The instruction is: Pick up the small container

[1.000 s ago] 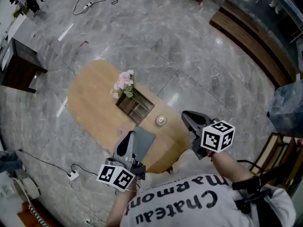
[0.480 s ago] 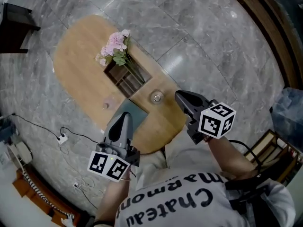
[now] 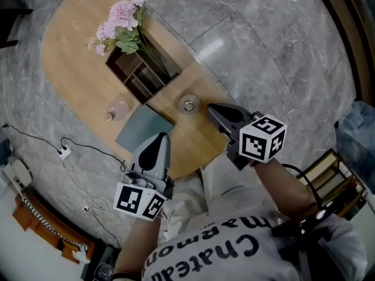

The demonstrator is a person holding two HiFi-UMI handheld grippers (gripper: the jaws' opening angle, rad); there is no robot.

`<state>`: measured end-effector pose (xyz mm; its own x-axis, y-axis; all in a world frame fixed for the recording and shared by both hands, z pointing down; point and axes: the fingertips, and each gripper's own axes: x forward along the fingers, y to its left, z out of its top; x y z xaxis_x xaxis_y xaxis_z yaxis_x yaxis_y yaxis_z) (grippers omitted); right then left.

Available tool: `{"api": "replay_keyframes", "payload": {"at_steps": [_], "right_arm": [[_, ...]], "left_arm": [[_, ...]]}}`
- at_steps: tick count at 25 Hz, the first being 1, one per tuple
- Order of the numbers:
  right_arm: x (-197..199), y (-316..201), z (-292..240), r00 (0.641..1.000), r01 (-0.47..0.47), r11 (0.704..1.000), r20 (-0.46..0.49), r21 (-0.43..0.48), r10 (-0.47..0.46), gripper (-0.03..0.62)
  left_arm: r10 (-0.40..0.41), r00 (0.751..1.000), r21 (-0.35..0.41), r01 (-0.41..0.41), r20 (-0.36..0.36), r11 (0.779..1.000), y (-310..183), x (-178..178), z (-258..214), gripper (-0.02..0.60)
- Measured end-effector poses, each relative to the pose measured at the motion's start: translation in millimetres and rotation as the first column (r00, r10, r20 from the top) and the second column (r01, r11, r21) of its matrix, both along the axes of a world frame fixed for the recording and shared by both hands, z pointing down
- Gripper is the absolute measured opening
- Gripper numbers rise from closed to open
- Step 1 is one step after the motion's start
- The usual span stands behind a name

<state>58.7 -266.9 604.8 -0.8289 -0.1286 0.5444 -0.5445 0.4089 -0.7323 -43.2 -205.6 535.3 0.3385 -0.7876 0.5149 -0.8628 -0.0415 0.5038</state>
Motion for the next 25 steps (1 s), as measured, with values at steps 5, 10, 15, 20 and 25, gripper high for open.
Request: {"api": "replay_keyframes", "payload": {"at_steps": [5, 10, 15, 20, 25], "right_arm": [[-5.5, 26.0, 27.5, 0.997, 0.072, 0.997, 0.001, -0.012, -0.072, 0.015], [-5.0, 40.2, 52.6, 0.993, 0.12, 0.993, -0.016, 0.014, -0.12, 0.015], [-8.9, 37.3, 69.9, 0.972, 0.233, 0.959, -0.08, 0.162, -0.223, 0.017], [-14.5, 36.6, 88.1, 0.927, 0.368, 0.894, -0.176, 0.257, -0.331, 0.272], [-35.5, 44.8, 93.7, 0.868, 0.495, 0.793, -0.241, 0.354, -0.434, 0.286]], "left_arm": [[-0.037, 0.999, -0.053, 0.037, 0.015, 0.998, 7.5, -7.2, 36.4, 0.014], [-0.013, 1.0, -0.078, 0.014, 0.009, 0.997, 16.9, -5.5, 63.6, 0.014], [0.056, 0.998, -0.086, -0.053, 0.029, 0.995, 26.8, -3.2, 86.1, 0.014], [0.048, 0.998, -0.094, -0.045, 0.031, 0.995, 30.8, -6.8, 103.4, 0.014], [0.048, 0.999, -0.074, -0.047, 0.007, 0.996, 29.9, -4.4, 114.2, 0.014]]}}
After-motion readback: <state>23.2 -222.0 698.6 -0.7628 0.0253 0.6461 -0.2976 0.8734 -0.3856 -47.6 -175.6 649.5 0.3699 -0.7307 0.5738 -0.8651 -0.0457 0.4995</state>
